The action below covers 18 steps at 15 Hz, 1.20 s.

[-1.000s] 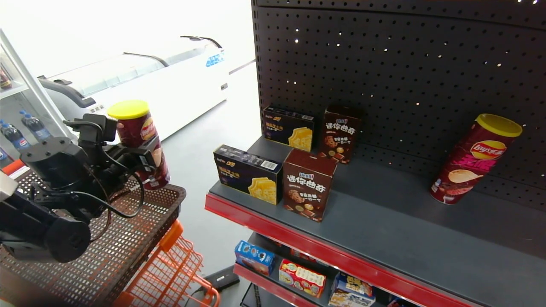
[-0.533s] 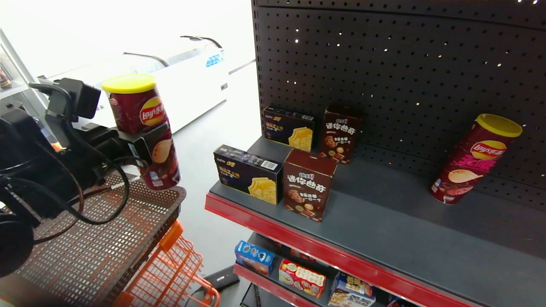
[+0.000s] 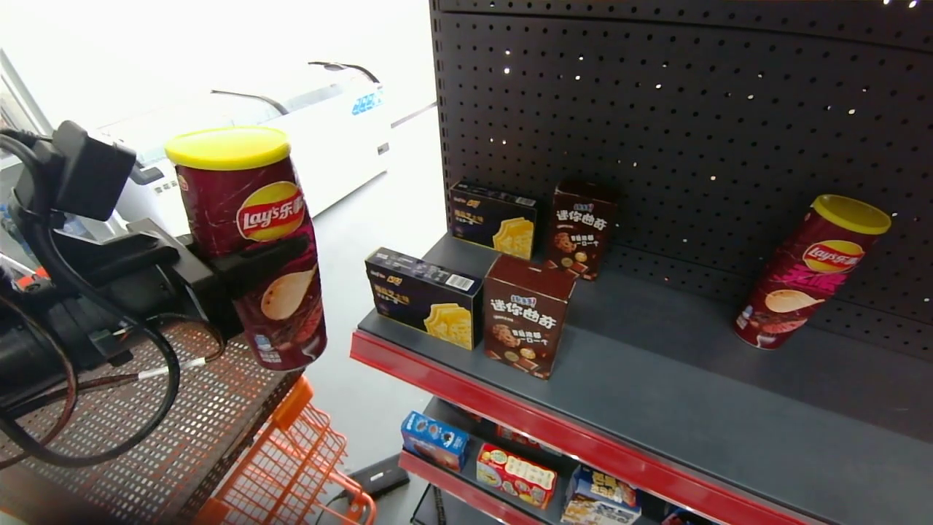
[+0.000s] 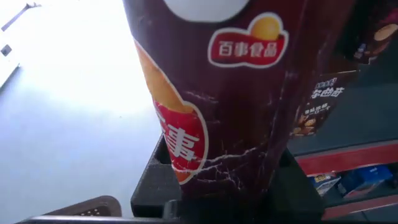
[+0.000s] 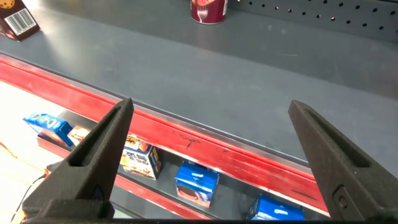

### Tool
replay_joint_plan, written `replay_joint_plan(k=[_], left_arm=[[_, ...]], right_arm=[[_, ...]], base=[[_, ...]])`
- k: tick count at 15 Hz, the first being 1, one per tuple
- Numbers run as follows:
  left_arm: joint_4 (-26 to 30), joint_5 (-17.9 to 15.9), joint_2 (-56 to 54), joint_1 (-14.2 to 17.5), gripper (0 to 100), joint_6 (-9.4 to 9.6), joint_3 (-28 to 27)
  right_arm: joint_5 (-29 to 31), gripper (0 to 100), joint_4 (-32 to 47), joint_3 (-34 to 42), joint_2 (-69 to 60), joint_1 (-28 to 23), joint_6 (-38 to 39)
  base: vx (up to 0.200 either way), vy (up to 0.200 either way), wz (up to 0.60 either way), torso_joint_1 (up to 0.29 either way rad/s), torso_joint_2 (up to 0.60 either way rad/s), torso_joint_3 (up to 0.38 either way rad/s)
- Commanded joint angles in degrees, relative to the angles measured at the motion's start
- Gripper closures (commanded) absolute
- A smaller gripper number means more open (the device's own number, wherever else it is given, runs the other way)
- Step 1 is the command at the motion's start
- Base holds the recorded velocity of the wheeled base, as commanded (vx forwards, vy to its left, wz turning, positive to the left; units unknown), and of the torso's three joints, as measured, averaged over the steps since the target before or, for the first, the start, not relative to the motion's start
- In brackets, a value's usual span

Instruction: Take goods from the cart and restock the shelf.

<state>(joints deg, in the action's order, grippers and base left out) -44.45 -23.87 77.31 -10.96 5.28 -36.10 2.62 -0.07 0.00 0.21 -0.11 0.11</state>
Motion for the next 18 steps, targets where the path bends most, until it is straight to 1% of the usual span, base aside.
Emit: replay_joint_plan(k=[1, 2, 3, 4, 6, 7, 8, 9, 10, 11, 12, 14, 15, 17, 18], left_arm=[[0.3, -1.0, -0.8, -0.8, 100, -0.36, 2.3], [-0.3, -4.6, -1.4, -0.7, 100, -1.76, 5.2], [-0.8, -7.8, -2.8, -1.0, 100, -1.94, 7.4], [-1.6, -8.6, -4.4, -2.0, 100, -2.03, 8.8], [-2.4, -8.9, -4.7, -4.3, 100, -2.29, 9.2], [-2.5, -8.9, -4.7, -4.8, 100, -2.47, 9.1], [-2.8, -9.0, -4.5, -6.4, 100, -3.61, 8.8], [-4.7, -9.0, -3.7, -7.7, 100, -4.49, 8.7], [-5.9, -9.0, -2.3, -8.4, 100, -5.37, 8.2], [-6.4, -9.1, -1.6, -8.9, 100, -5.63, 7.7], [-6.4, -9.4, -0.7, -9.8, 100, -5.63, 6.3], [-6.5, -13.1, -0.5, -10.0, 100, -5.63, 5.7], [-7.1, -13.8, -0.5, -10.0, 100, -5.63, 5.9], [-7.8, -14.1, -0.5, -10.4, 100, -5.72, 6.0], [-7.8, -14.6, -0.5, -11.3, 100, -5.72, 5.9]], right_arm=[[0.0, 0, 0.0, 0.0, 0.1, 0.0, 0.0], [0.0, 0, 0.0, 0.0, 0.0, -0.1, 0.0], [0.0, 0, 0.0, 0.0, 0.0, -0.1, 0.0], [0.0, 0, 0.0, 0.0, 0.0, 0.0, 0.0], [-1.0, 0, 0.1, 0.0, 0.1, -0.1, -0.4], [-1.8, 0, 0.0, 0.0, 0.1, -0.1, -0.5], [-2.3, 0, 0.0, 0.0, 0.0, 0.0, -0.4], [-2.2, 0, 0.0, 0.0, 0.1, 0.0, -0.2], [-2.3, 0, 0.0, 0.0, 0.1, 0.0, -0.2], [-2.3, 0, 0.0, 0.0, 0.1, 0.0, -0.4], [-2.3, 0, 0.0, 0.0, 0.1, -0.1, -0.4], [-2.4, 0, 0.0, 0.0, 0.1, -0.1, -0.5], [-2.4, 0, 0.0, 0.0, 0.1, 0.0, -0.4], [-2.4, 0, 0.0, 0.0, 0.1, 0.0, -0.3], [-2.3, 0, 0.0, 0.0, 0.1, -0.1, -0.4]], base=[[0.000, 0.000, 0.00, 0.000, 0.00, 0.000], [0.000, 0.000, 0.00, 0.000, 0.00, 0.000], [0.000, 0.000, 0.00, 0.000, 0.00, 0.000], [0.000, 0.000, 0.00, 0.000, 0.00, 0.000], [0.000, 0.000, 0.00, 0.000, 0.00, 0.000], [0.000, 0.000, 0.00, 0.000, 0.00, 0.000], [0.000, 0.000, 0.00, 0.000, 0.00, 0.000], [0.000, 0.000, 0.00, 0.000, 0.00, 0.000], [0.000, 0.000, 0.00, 0.000, 0.00, 0.000], [0.000, 0.000, 0.00, 0.000, 0.00, 0.000], [0.000, 0.000, 0.00, 0.000, 0.00, 0.000], [0.000, 0.000, 0.00, 0.000, 0.00, 0.000], [0.000, 0.000, 0.00, 0.000, 0.00, 0.000], [0.000, 0.000, -0.60, 0.002, 0.00, 0.000], [0.000, 0.000, -0.60, 0.002, 0.01, 0.002]])
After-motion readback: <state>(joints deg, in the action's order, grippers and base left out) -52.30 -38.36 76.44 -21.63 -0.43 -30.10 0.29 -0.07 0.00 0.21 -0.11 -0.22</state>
